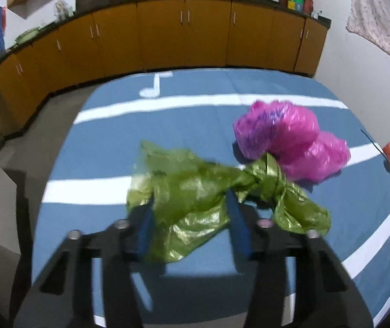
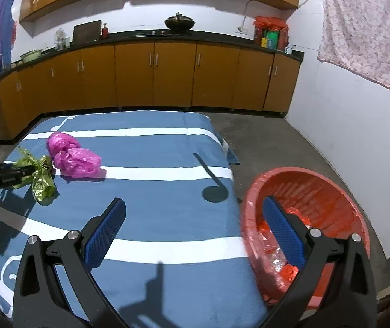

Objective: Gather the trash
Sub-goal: 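Grasp the green bag with the left gripper while the right grasps the pink bag, then carry the green and pink bags over the basket and open both grippers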

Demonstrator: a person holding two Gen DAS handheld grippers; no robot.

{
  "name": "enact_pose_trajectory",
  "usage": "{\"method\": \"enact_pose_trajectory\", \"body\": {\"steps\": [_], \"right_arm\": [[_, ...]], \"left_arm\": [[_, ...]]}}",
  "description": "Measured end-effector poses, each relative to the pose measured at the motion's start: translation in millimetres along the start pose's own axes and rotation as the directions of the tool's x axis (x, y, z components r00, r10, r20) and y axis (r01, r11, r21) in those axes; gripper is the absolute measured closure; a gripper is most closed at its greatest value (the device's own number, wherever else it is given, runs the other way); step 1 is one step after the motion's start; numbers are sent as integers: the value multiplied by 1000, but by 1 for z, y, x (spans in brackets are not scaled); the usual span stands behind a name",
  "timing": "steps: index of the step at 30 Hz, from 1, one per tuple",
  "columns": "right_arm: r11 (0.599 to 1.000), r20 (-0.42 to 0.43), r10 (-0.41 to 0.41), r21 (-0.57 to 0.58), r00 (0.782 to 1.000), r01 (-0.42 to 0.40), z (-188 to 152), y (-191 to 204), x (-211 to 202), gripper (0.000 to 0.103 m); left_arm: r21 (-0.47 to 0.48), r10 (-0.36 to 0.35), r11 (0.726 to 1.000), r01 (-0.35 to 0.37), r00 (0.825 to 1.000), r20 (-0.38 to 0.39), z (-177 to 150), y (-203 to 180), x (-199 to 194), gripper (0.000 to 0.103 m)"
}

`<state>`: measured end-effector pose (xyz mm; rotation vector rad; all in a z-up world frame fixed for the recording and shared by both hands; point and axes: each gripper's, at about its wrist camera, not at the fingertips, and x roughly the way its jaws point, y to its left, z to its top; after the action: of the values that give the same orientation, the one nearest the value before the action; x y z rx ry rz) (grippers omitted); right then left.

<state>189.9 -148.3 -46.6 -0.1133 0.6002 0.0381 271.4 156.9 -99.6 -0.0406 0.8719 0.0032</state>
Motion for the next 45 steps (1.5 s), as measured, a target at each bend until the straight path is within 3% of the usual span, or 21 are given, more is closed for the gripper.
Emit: {"method": "enact_pose_trajectory", "body": {"steps": [1,3,4,12,14,23,30,32,35,40,45], "right_arm": [[1000,1,4,-3,1000,-4,1,4,1,4],[1000,6,17,-18,1000,-17,4,13,1,4],[999,8,23,-27,1000,-23,6,18,2,4],[991,0,107,-85,994,-107,16,62,15,4],[985,-17,146,-93,989,-147,19,76,24,9],[948,-121,308,-42,944,-315,46,133,86,12],[944,-217,302,-67,929,-322,53,159,128,14],[949,-248,280,-76,927,-307,49,156,135,39],[948,-252,272,-96,929,-303,43,144,130,65],[960,-233,258,-48,938,-276,39,112,112,81],[976,-199,214,11,956,-216,31,68,85,82]], "left_arm": [[0,-10,1000,10,1000,-9,-1,0,2,80],[-5,-15,1000,15,1000,-14,-3,1,4,95],[-8,-17,1000,17,1000,-7,-4,3,3,97],[-67,28,997,-27,999,17,-15,35,-13,99],[-96,42,995,-39,999,27,-17,48,-20,99],[-197,88,978,-72,993,75,-18,83,-48,99],[-210,89,975,-69,992,90,-14,87,-55,99],[-207,86,976,-65,992,93,-14,87,-57,99],[-201,80,978,-58,992,99,-18,86,-59,99],[-194,53,980,-31,992,112,-18,74,-64,99],[-161,16,987,7,990,141,-16,51,-74,99]]}}
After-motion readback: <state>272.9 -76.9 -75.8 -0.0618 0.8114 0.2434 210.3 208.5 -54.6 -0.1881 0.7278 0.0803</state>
